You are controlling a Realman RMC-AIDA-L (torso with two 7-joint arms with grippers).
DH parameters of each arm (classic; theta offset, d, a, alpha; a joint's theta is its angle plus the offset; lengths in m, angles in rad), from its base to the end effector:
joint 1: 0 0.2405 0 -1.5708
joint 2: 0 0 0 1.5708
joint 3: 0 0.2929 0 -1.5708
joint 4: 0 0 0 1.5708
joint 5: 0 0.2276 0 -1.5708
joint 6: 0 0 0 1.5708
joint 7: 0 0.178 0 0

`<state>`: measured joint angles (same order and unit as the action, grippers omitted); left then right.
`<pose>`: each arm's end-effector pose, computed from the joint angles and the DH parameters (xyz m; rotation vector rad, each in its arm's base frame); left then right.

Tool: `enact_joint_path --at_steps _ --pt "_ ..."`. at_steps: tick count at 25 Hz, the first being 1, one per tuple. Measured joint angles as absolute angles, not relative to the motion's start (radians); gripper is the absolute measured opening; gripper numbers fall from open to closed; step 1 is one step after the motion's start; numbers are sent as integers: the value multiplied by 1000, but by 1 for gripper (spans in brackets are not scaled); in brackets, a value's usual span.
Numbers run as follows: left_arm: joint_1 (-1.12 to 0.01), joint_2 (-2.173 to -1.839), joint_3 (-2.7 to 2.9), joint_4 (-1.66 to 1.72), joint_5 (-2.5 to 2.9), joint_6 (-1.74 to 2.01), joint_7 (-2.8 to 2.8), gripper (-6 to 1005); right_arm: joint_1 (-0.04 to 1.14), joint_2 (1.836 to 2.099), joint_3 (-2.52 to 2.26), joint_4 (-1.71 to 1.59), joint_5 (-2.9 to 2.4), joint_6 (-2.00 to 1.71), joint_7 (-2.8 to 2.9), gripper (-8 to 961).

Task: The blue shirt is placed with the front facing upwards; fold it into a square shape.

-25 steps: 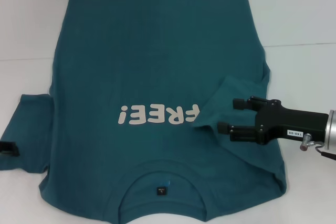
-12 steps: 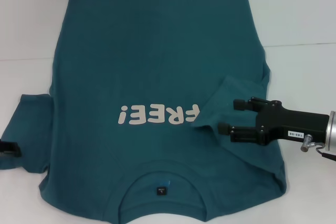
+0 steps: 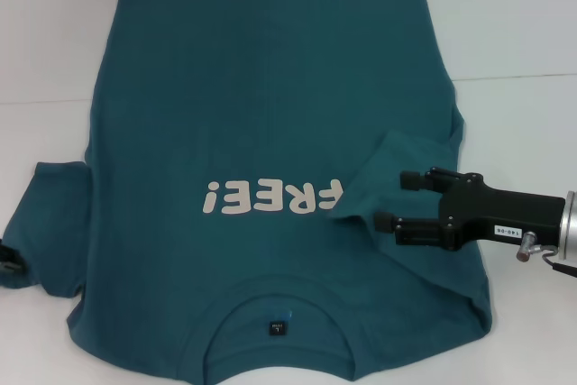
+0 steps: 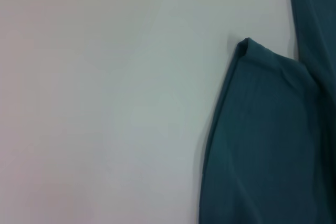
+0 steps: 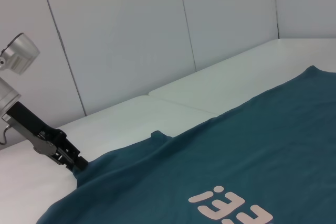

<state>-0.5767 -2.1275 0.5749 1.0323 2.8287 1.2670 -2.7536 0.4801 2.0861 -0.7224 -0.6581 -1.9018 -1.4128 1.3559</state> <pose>-0.3851 0.4055 0.0249 -1.6594 -1.8181 -0.0434 0.3059 0.3828 -0.0438 -2.5602 0.6643 0.6787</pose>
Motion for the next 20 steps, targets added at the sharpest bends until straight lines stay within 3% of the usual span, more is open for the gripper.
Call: enact_joint_path --at_steps 9,20 --pt "-575 -2128 575 1032 2832 1269 -2756 183 477 2086 -723 -658 -1901 -1413 1357 944" --pt "-576 -2128 576 1032 2832 1269 -2750 41 478 2086 -722 -658 -1901 -1414 1359 945"
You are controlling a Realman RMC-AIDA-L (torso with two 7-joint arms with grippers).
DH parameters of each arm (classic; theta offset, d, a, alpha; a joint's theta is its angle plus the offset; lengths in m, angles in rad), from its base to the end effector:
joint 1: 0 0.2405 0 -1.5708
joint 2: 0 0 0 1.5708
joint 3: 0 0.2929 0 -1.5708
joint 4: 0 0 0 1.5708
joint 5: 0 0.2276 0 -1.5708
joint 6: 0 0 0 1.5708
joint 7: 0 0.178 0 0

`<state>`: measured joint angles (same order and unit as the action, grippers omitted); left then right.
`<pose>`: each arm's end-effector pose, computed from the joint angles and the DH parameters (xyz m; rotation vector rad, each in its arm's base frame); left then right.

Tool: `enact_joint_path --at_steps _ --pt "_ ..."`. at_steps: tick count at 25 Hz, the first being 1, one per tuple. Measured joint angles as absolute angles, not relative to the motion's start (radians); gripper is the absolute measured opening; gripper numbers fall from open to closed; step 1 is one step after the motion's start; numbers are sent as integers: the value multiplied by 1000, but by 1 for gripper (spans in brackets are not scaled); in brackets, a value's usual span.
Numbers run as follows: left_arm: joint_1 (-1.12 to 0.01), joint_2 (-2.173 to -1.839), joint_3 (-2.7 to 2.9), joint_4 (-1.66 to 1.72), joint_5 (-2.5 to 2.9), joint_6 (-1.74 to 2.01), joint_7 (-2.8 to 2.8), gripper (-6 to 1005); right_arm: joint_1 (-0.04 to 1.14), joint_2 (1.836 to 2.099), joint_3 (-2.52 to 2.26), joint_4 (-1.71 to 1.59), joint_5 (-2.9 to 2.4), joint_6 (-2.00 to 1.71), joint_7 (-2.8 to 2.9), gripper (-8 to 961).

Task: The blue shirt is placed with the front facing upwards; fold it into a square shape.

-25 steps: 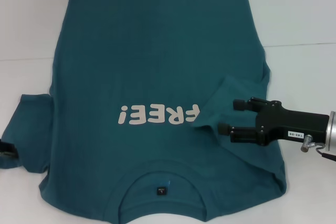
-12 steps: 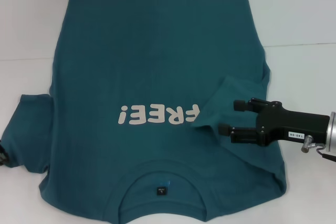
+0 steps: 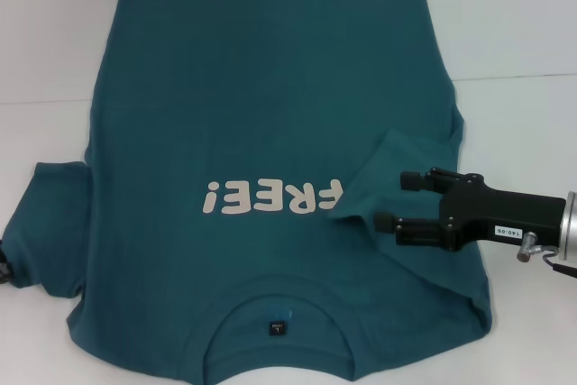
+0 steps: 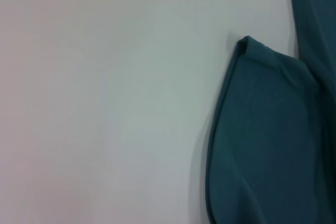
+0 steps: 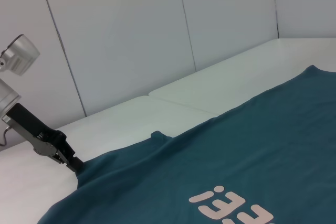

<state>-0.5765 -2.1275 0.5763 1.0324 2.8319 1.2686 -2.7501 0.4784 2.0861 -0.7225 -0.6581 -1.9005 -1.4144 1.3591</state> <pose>-0.3854 0.4050 0.0247 -1.6637 -1.8151 -0.0361 0.3063 0.3822 -0.0437 -2.5593 0.6701 0.6819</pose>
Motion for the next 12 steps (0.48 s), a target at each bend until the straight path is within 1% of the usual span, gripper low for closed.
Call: enact_joint_path --at_steps 12 --pt "-577 -2129 590 1036 2833 1264 -2746 38 479 2086 -723 -658 -1901 -1414 1359 945"
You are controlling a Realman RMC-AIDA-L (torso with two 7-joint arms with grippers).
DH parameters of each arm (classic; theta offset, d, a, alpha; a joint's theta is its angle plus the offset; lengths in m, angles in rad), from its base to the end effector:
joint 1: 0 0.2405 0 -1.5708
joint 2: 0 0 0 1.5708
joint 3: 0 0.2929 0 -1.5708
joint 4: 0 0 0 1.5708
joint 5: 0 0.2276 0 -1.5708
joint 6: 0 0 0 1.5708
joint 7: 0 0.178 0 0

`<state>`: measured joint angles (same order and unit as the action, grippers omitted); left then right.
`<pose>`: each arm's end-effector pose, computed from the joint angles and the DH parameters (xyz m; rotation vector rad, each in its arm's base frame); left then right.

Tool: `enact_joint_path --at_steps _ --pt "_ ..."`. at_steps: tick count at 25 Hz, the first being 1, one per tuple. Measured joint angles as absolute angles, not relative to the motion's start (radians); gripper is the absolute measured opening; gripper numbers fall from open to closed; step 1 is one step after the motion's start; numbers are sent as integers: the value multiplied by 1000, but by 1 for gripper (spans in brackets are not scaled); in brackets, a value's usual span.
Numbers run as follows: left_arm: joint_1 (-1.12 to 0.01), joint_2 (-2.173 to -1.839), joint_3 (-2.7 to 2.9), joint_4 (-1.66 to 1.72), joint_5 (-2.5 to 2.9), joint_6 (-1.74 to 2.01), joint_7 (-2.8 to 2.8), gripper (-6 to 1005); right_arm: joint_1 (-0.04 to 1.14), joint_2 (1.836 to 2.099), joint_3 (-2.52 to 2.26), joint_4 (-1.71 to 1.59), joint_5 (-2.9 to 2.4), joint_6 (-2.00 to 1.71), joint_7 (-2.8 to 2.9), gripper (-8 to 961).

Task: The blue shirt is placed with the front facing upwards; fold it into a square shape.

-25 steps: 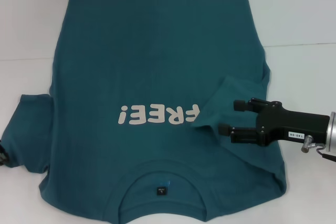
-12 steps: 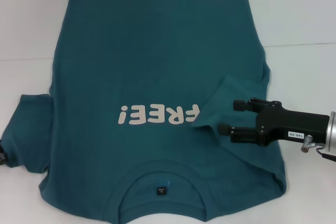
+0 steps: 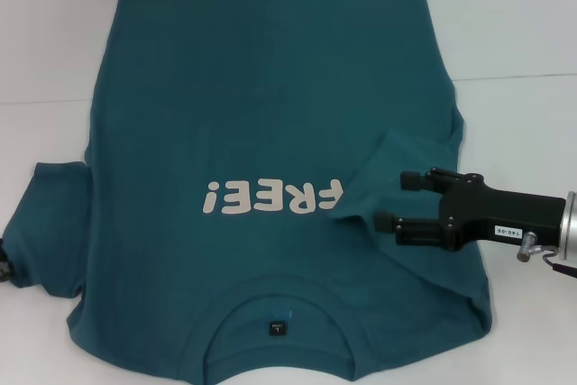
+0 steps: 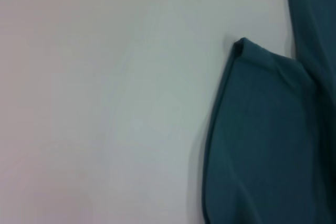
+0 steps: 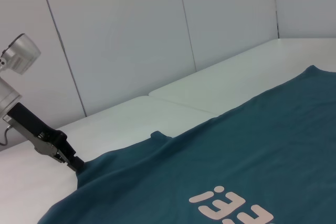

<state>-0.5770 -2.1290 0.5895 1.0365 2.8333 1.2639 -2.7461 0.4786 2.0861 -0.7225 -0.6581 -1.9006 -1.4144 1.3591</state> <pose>-0.3834 0.4067 0.0242 -1.6762 -1.7968 -0.0262 0.3062 0.3822 -0.0437 -2.5594 0.6699 0.6818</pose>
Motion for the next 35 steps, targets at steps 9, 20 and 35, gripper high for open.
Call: enact_joint_path --at_steps 9,20,35 --pt "-611 -2137 589 1015 2804 1259 -2725 37 482 2086 -722 -655 -1901 -1413 1357 945" --pt "-683 -2139 591 960 2787 1241 -2699 38 484 2086 -722 -645 -1901 -1408 1350 945" --pt "-685 -2141 590 961 2791 1215 -2695 37 487 2086 -723 -644 -1901 -1407 1350 945"
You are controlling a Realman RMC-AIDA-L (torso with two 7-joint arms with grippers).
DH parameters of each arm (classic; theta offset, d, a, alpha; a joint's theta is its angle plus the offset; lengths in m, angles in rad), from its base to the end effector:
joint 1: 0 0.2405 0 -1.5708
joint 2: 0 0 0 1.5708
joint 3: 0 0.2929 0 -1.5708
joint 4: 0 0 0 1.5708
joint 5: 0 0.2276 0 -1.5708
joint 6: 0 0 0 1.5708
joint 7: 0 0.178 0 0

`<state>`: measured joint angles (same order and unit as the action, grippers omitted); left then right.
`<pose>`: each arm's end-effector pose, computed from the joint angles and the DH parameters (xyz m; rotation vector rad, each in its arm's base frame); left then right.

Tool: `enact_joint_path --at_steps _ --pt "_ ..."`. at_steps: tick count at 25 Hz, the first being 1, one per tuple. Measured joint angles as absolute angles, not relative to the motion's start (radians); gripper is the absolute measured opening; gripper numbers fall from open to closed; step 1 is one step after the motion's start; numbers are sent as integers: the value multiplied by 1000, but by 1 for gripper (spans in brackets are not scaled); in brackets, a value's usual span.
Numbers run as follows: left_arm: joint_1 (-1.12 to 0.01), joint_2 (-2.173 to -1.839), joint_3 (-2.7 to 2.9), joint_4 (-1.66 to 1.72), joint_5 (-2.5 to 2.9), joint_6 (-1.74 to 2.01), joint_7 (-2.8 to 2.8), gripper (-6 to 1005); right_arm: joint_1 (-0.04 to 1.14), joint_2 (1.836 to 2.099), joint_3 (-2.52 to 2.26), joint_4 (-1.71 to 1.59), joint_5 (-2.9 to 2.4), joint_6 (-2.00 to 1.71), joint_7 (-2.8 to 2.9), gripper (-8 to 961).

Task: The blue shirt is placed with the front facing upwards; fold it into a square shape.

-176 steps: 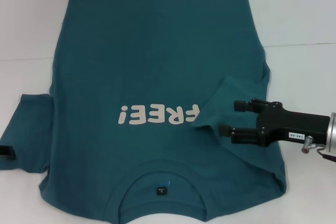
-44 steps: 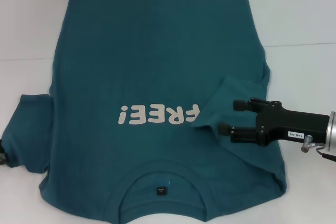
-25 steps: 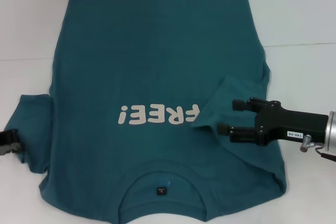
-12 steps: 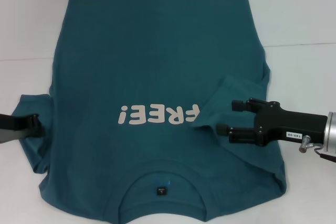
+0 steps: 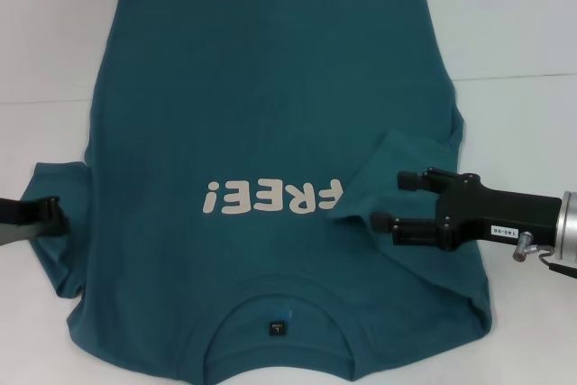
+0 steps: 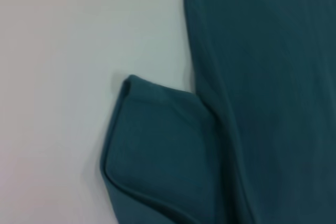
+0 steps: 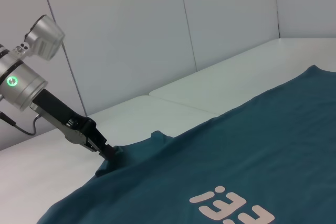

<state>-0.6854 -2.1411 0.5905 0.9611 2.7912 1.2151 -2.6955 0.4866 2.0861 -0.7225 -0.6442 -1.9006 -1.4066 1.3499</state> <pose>-0.3384 0.4444 -0.0001 -1.8226 -1.7147 -0.0955 0.3052 0.3838 -0.0465 -2.5617 0.6664 0.6809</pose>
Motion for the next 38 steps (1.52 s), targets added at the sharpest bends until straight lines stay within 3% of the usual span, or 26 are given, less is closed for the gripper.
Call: enact_joint_path --at_steps 38 --pt "-628 -2128 580 1012 2855 1124 -2704 35 507 2086 -722 -625 -1902 -1369 1353 944"
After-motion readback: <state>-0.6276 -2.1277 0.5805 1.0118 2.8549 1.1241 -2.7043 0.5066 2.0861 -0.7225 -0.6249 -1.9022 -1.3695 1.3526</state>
